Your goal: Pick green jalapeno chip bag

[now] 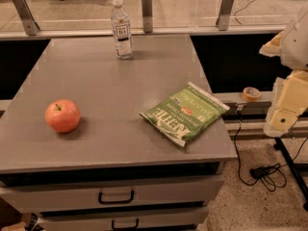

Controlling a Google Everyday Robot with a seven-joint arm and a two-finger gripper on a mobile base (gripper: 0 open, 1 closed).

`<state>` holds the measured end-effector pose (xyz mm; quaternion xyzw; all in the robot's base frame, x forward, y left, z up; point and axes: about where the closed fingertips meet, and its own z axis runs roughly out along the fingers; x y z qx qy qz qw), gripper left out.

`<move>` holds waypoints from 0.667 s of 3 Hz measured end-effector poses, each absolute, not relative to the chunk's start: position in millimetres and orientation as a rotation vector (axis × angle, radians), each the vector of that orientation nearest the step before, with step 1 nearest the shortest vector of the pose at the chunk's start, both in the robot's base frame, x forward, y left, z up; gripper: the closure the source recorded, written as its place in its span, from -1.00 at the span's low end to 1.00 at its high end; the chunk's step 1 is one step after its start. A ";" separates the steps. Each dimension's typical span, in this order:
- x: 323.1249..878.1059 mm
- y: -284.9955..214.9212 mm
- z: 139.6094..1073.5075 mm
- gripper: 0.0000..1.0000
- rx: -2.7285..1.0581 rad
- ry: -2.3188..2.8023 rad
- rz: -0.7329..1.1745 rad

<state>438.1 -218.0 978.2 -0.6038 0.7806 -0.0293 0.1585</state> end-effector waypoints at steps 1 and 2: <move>438.2 -218.0 978.2 -1.00 -1.727 2.232 -0.084; 451.0 -209.6 966.9 -1.00 -1.756 2.219 -0.079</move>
Offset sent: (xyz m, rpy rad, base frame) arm 0.0272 0.0168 -0.0302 -0.0128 0.0376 0.0491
